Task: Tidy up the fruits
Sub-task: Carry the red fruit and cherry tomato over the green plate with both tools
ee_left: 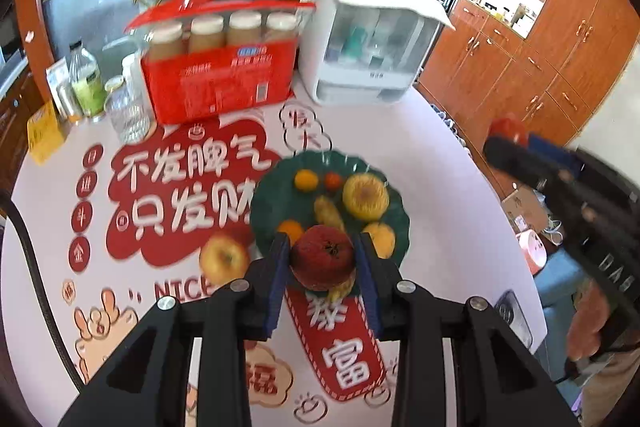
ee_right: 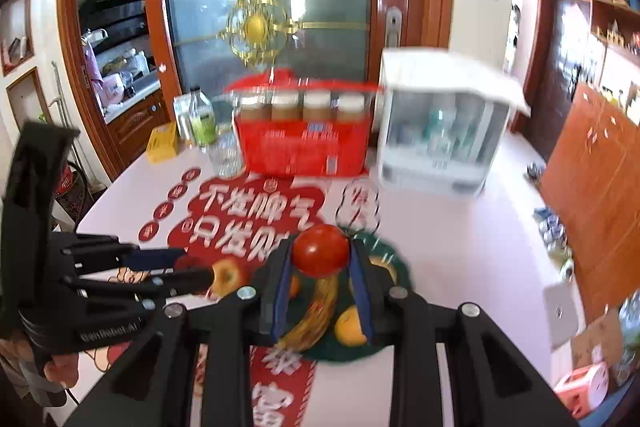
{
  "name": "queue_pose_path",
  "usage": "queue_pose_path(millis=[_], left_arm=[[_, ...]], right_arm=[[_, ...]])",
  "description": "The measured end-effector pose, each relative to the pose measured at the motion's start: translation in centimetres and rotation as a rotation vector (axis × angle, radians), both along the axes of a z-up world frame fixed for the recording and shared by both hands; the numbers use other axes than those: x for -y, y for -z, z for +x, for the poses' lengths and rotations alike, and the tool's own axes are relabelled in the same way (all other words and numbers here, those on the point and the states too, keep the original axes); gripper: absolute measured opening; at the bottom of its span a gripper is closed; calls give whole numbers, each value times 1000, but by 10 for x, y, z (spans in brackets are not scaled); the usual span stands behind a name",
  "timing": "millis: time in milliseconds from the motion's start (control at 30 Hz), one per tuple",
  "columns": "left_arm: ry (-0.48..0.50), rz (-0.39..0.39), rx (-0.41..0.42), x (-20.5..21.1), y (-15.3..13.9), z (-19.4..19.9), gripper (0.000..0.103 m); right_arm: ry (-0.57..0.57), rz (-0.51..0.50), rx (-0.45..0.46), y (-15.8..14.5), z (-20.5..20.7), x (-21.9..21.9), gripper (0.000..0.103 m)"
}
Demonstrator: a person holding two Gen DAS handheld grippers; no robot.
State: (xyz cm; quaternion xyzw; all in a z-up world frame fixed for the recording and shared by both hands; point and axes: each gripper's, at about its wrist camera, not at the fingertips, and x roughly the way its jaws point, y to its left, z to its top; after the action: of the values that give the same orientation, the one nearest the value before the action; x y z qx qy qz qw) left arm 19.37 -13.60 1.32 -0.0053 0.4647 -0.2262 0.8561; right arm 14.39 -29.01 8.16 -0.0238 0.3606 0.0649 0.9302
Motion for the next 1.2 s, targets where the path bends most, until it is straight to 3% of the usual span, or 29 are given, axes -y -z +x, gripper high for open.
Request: queue_pose_path(millis=[133, 267, 800, 1200], left_arm=[[-35, 12, 18, 16, -10, 24, 32], [-68, 10, 6, 23, -6, 45, 32], [-143, 128, -158, 36, 106, 112, 32], [-125, 163, -245, 43, 163, 137, 32]], right_arm=[[-21, -26, 16, -16, 27, 14, 28], [-40, -11, -2, -8, 51, 23, 28], [-59, 6, -296, 151, 102, 27, 28], [-94, -16, -373, 200, 116, 8, 29]])
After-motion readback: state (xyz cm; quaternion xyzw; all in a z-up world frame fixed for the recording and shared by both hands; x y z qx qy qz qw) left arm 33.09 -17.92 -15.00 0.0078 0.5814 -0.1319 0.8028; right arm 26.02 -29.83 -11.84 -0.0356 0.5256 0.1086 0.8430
